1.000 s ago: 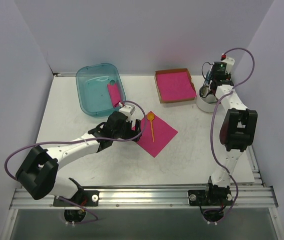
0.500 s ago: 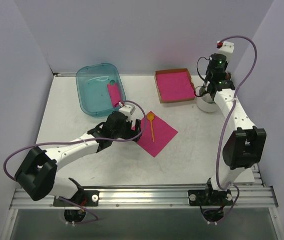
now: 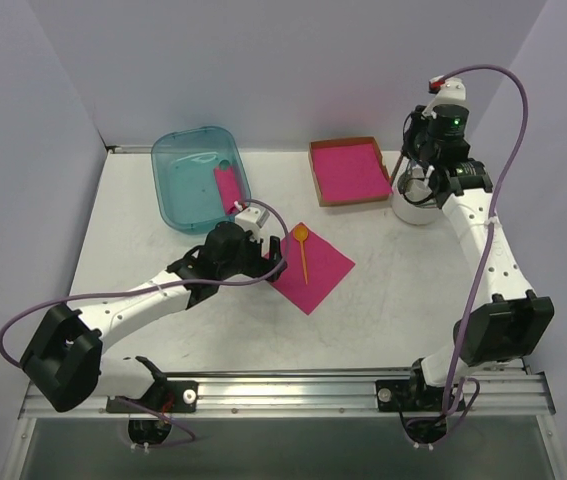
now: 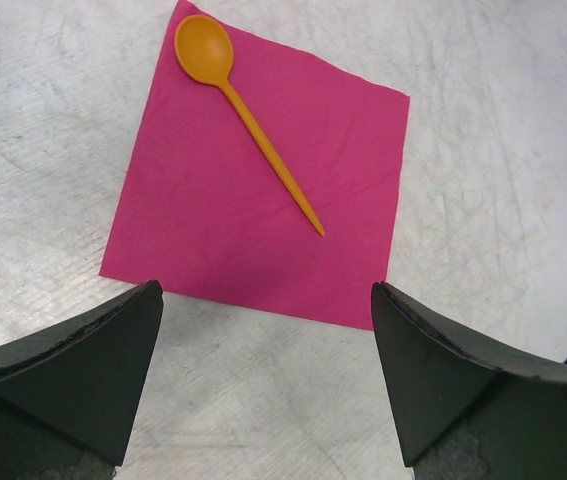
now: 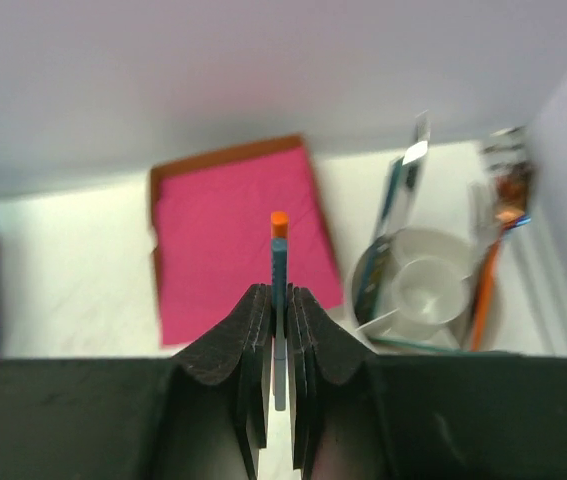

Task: Place the utensils on the paper napkin and roll it up
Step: Place the utensils on the napkin.

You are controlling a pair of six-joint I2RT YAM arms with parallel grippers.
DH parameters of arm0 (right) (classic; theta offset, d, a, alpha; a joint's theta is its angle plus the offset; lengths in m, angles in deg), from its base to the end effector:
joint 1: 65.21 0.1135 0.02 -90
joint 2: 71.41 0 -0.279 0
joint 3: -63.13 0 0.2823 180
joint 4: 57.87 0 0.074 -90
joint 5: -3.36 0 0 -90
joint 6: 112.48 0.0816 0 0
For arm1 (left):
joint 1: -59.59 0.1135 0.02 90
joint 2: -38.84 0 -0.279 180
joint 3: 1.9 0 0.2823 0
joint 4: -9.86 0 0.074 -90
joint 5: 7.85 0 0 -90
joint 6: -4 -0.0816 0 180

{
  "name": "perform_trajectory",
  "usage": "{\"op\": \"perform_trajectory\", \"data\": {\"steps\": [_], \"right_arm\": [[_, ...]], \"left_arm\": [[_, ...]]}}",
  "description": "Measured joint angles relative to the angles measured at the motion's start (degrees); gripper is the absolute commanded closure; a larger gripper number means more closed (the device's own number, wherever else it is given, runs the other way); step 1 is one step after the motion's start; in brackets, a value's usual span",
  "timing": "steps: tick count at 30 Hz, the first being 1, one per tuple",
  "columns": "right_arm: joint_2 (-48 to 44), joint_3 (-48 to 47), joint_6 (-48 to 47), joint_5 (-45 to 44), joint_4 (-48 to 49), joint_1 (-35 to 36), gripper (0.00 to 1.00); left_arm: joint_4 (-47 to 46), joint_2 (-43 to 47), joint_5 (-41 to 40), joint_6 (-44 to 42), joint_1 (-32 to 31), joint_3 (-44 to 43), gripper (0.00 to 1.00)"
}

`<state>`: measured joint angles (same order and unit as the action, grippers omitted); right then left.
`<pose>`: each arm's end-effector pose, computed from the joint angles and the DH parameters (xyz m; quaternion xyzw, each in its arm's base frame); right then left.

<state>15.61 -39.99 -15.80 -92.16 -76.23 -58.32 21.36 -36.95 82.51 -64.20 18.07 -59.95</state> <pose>0.4296 0.0440 0.4643 0.0321 0.7201 0.0473 0.6915 0.2663 -0.2365 0.2219 0.1493 0.8497 -0.2678 0.4290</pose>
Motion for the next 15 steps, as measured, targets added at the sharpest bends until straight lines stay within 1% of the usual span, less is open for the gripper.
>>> {"op": "perform_trajectory", "data": {"steps": [2,5,10,15], "right_arm": [[0.3,0.7,1.1,6.7,-2.9,0.2,1.0],[0.3,4.3,2.6,14.4,-5.6,1.5,1.0],[1.0,9.3,4.5,24.1,-9.2,4.1,1.0],[3.2,12.8,6.3,30.7,-9.5,6.6,1.0]], "left_arm": [[-0.4,0.2,1.1,0.0,0.0,0.0,0.06],[-1.2,0.2,3.0,0.0,0.0,0.1,0.06],[-2.8,0.2,6.2,0.3,0.0,0.1,0.06],[-3.4,-0.2,7.9,0.9,0.0,0.1,0.06]]}}
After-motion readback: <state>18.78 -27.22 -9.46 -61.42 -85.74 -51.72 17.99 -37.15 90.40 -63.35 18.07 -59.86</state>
